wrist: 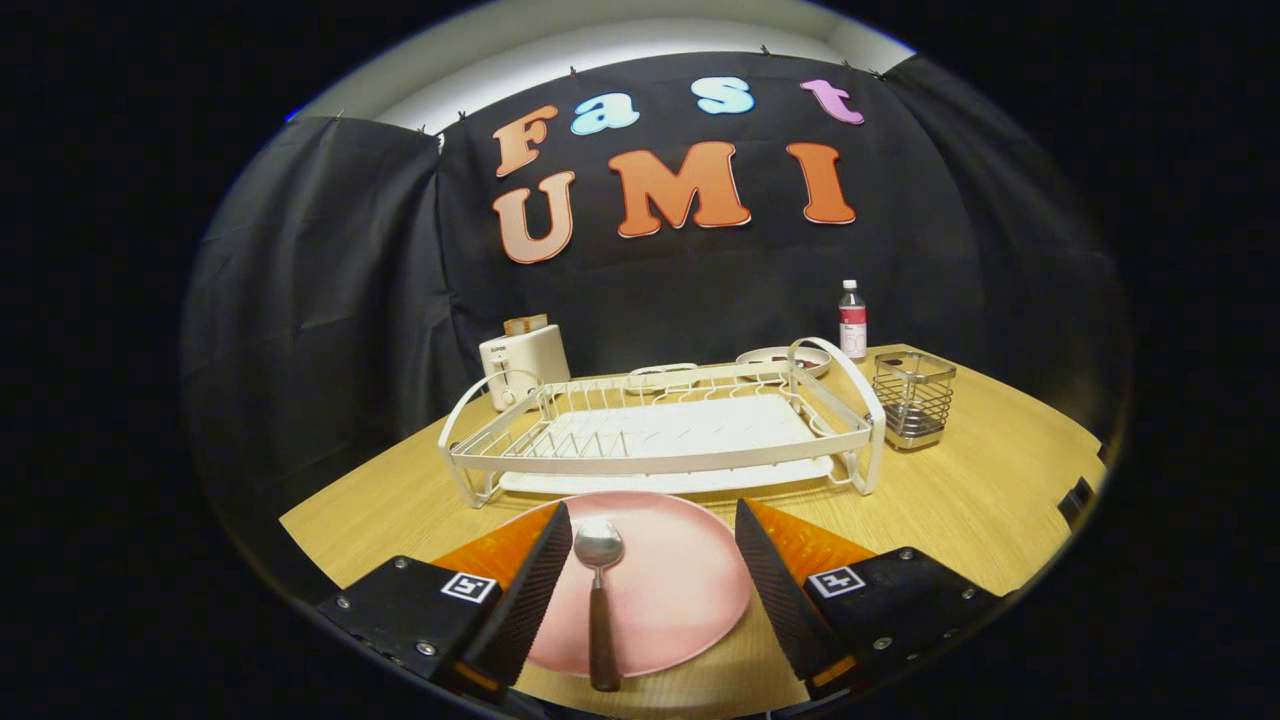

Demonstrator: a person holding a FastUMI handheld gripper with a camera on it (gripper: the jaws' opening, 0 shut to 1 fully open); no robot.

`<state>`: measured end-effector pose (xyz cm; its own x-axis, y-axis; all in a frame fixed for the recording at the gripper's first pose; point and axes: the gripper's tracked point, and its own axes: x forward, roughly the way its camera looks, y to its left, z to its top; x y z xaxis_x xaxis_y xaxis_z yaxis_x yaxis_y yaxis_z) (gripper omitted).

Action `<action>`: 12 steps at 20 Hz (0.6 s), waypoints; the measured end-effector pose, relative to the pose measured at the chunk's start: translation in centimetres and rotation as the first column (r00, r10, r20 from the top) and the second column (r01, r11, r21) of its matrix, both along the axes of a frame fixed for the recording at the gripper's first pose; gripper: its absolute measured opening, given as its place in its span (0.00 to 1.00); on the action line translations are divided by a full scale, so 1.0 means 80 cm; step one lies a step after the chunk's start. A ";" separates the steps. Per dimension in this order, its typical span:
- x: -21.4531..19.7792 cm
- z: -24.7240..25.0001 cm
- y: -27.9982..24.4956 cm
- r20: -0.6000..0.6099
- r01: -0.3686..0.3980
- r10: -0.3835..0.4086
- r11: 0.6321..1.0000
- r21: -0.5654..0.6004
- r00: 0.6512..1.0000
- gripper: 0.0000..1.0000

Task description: Take the plate from the dish rack, then take the spoon from the basket and place it into the plate.

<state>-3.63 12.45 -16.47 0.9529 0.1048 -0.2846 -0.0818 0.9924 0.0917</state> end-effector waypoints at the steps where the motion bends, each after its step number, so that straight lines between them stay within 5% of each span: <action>1: 0.002 0.004 -0.011 0.010 0.014 -0.014 1.000 -0.022 1.000 0.98; 12: 0.004 0.092 -0.148 0.164 0.149 -0.133 0.985 -0.088 0.977 0.97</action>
<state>-3.29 0.60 -9.10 0.9896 -0.0551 -0.1330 0.0542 0.9985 -0.0104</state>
